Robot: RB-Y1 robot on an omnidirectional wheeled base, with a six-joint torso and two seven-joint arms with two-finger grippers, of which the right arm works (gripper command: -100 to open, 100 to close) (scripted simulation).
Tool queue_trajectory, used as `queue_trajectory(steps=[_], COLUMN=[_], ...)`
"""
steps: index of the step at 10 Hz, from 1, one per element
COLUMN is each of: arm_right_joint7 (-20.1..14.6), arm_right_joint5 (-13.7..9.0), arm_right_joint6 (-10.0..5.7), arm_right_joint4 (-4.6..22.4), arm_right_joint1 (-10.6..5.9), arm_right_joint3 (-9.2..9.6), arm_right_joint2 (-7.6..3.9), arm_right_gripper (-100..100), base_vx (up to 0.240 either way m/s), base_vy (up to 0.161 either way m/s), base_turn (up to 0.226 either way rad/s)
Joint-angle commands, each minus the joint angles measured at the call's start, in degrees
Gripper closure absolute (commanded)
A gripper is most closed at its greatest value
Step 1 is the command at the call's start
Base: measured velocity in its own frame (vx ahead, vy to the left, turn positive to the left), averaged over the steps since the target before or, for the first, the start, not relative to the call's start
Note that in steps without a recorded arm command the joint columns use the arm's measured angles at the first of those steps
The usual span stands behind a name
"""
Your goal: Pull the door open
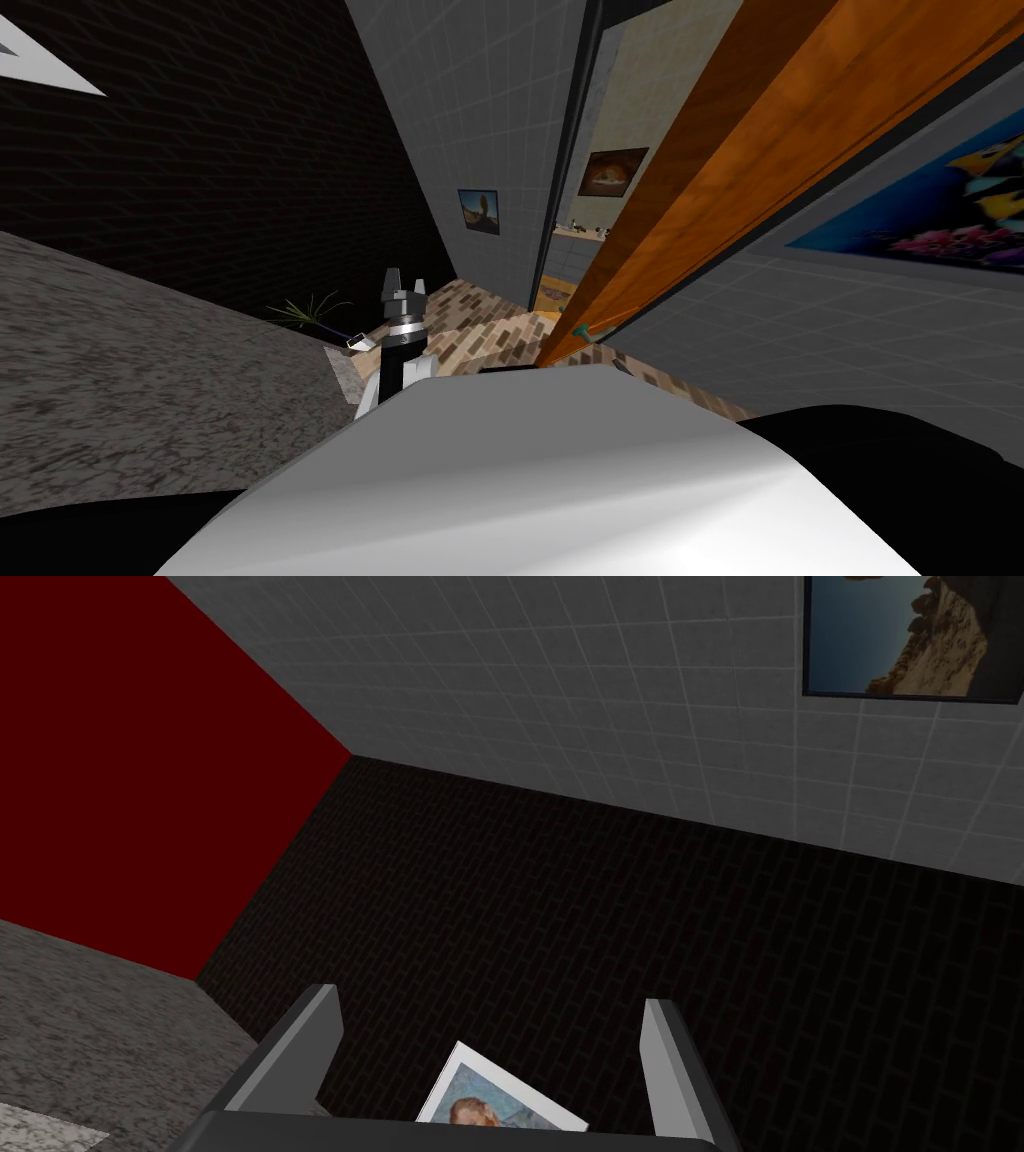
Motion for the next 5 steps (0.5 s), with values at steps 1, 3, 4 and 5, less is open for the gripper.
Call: queue_trajectory(steps=[1, 3, 4, 5], arm_right_joint7=[0.01, 0.01, 0.01, 0.01], arm_right_joint5=[0.00, 0.00, 0.00, 0.00], arm_right_joint6=[-0.01, -0.01, -0.01, -0.01], arm_right_joint4=[0.01, 0.01, 0.01, 0.01], arm_right_joint1=[-0.01, -0.01, -0.01, -0.01], arm_right_joint3=[0.00, 0.00, 0.00, 0.00], arm_right_joint2=[0.00, 0.00, 0.00, 0.00], arm_right_gripper=[-100, -100, -100, -100], base_vx=[-0.023, 0.019, -0.021, 0.000], base_vy=[-0.014, 0.005, 0.000, 0.000], base_turn=[0.030, 0.004, -0.034, 0.000])
